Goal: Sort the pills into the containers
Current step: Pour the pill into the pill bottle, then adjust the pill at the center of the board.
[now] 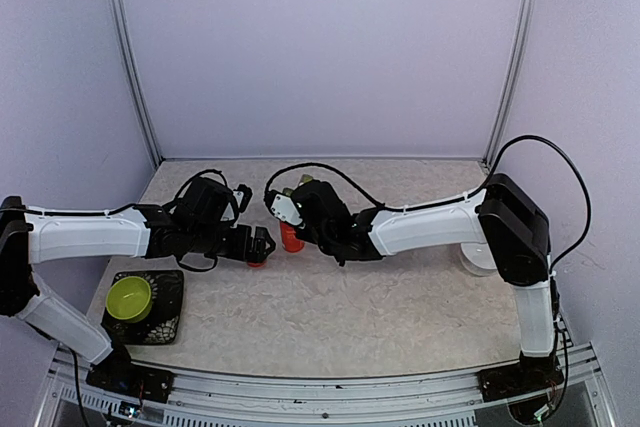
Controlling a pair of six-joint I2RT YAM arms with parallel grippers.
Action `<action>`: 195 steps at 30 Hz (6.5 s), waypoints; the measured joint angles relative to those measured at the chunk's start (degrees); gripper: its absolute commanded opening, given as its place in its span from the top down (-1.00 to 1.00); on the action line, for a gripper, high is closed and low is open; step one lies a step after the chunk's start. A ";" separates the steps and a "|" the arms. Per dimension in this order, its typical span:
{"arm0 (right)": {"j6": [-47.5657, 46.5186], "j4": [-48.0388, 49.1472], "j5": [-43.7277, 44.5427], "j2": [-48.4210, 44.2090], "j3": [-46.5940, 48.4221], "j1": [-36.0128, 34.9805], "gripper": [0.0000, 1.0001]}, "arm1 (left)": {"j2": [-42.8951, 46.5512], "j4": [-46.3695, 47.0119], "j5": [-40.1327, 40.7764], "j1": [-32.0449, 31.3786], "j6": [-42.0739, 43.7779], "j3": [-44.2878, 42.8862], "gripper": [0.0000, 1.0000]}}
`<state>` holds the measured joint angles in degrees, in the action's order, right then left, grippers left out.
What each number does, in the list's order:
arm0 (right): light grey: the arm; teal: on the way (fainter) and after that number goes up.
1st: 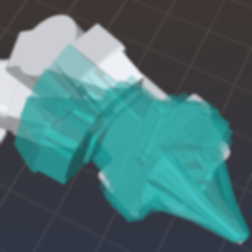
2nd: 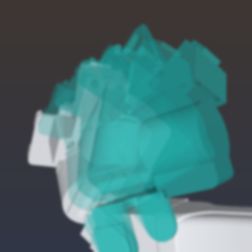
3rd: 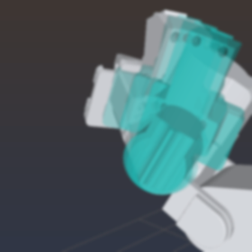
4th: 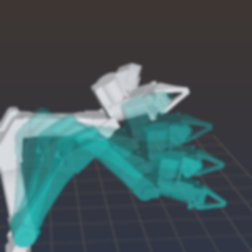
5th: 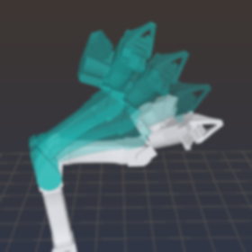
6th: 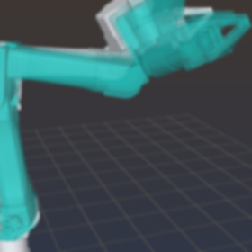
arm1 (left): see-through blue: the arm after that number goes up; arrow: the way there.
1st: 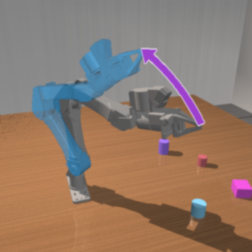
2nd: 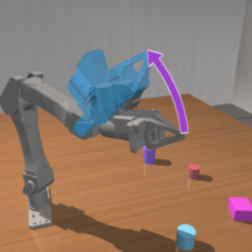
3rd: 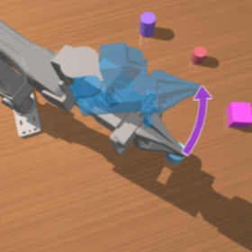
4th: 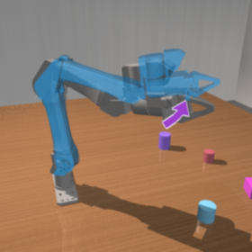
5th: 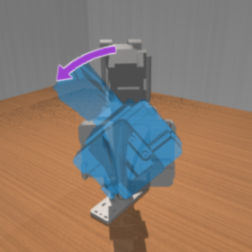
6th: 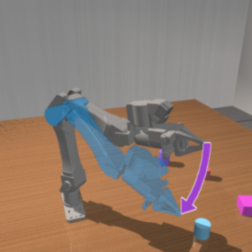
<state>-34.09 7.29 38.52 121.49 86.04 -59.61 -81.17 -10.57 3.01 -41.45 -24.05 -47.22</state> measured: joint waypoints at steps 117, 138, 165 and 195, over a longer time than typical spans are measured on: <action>-6.88 9.07 3.48 1.33 -2.95 -1.88 0.65 | 0.24 0.72 0.00 0.00 -0.13 0.94 -0.98; 9.79 -1.07 -10.82 -8.63 -5.29 2.47 0.65 | 0.66 0.66 0.00 0.00 -0.11 0.87 -0.97; 14.93 -1.81 -31.74 -24.59 -28.59 5.16 0.67 | 0.81 0.66 -0.02 0.48 -0.09 0.81 -0.98; 10.10 -7.67 -46.49 -23.34 -23.74 2.40 0.68 | 1.49 -1.64 -0.11 2.23 2.86 -4.72 -0.98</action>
<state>-23.99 -0.38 -7.97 98.15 62.30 -57.21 -79.68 -12.21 2.90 -39.22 -21.19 -51.94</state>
